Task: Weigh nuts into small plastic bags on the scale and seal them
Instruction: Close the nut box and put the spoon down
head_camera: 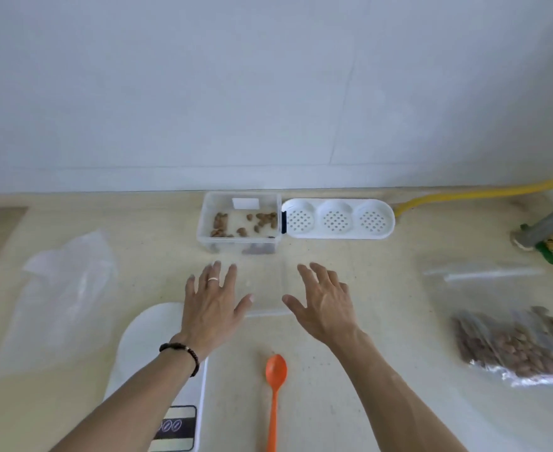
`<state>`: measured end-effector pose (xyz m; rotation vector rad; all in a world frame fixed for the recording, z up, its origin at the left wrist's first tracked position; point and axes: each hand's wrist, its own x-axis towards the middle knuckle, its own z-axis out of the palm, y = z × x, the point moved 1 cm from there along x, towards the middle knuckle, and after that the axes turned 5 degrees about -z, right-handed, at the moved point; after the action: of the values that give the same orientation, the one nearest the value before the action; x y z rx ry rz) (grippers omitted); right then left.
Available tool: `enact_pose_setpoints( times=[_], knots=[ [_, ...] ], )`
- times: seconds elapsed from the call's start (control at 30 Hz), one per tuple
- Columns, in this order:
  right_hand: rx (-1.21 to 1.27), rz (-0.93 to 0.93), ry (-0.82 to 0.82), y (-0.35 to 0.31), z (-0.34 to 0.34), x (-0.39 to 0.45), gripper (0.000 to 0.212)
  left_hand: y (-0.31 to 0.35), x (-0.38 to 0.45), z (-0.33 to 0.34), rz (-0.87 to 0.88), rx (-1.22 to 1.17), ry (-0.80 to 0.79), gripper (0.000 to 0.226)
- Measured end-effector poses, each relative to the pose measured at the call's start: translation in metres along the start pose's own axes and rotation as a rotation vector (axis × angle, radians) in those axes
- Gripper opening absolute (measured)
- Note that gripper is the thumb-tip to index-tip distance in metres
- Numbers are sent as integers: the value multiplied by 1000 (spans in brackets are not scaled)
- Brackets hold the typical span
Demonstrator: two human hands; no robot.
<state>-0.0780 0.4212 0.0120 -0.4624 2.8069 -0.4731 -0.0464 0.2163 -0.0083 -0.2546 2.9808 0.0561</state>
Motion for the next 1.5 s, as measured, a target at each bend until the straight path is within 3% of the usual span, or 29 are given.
enact_pose_setpoints(
  times=[0.17, 0.27, 0.43, 0.6, 0.77, 0.9, 1.17, 1.33, 1.4, 1.47, 1.5],
  knots=[
    [49, 38, -72, -20, 25, 14, 69, -22, 6, 11, -126, -15, -113, 78],
    [79, 66, -68, -23, 29, 21, 67, -20, 7, 15, -108, -31, -136, 79],
    [355, 220, 5, -22, 31, 24, 46, -15, 7, 12, -130, -222, -135, 78],
    [662, 349, 157, -22, 18, 7, 58, -3, -4, -8, -101, -434, -90, 66],
    [697, 353, 427, -25, -18, 1, 49, 5, -7, -33, 11, -542, 0, 66],
    [680, 273, 513, -36, -51, 21, 48, 0, 11, -65, 63, -547, 122, 58],
    [626, 182, 327, -54, -52, 93, 50, -34, 82, -65, -36, -544, 140, 34],
    [582, 223, 238, -52, -31, 128, 11, -37, 106, -51, -113, -422, 139, 53],
    [531, 223, 232, -50, -25, 135, 20, -37, 111, -48, -126, -364, 148, 55],
    [519, 216, 209, -45, -21, 137, 9, -40, 115, -42, -119, -391, 128, 54],
    [510, 207, 181, -45, -21, 137, 27, -43, 116, -39, -113, -427, 115, 53]
  ],
)
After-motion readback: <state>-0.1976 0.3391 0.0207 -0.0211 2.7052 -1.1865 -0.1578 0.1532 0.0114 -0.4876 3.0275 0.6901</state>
